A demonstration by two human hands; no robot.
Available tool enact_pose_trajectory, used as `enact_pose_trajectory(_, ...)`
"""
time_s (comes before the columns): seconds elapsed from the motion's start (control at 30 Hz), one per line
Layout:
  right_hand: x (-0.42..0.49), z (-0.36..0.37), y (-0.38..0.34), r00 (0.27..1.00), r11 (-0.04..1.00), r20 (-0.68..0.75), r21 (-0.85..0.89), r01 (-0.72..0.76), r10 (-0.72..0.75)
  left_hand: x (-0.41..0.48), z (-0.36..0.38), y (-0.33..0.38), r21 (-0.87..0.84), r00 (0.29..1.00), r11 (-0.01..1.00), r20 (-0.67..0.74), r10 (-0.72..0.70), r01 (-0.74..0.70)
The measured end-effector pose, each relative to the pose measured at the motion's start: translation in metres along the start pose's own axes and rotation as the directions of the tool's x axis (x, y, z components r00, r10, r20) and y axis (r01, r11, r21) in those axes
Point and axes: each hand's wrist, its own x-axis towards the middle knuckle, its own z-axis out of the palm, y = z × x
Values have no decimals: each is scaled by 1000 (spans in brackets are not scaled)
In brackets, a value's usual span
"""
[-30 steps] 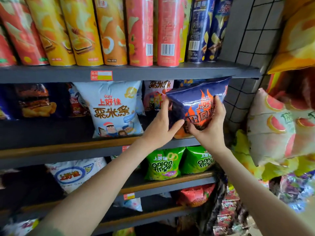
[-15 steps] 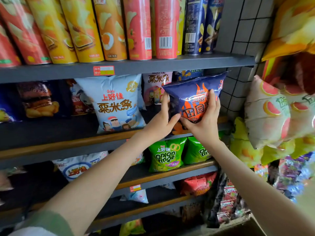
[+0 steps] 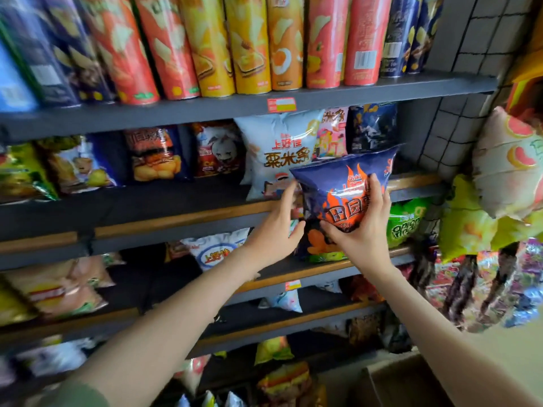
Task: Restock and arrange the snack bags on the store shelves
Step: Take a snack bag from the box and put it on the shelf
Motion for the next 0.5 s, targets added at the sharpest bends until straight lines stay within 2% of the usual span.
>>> enact_pose_trajectory(0.17, -26, 39, -51, 997, 996, 61, 79, 42, -47, -57, -49, -15, 71, 997, 996, -58, -42, 46)
enact_pose_trajectory(0.3, -31, 72, -90, 993, 975, 54, 200, 93, -106, -96, -85, -24, 141, 986, 986, -155, -63, 85)
enact_pose_trajectory(0.4, -32, 100, -119, 983, 942, 78, 306, 136, -167, -121, -101, -32, 141, 963, 974, -230, -141, 176)
enact_pose_trajectory(0.43, -33, 110, -128, 976, 923, 105, 357, 141, -190, -126, -107, -36, 132, 953, 969, -252, -169, 207)
enact_pose_trajectory(0.5, -38, 130, -142, 930, 873, 159, 426, 238, -332, -134, -121, -47, 104, 924, 963, -322, -205, 250)
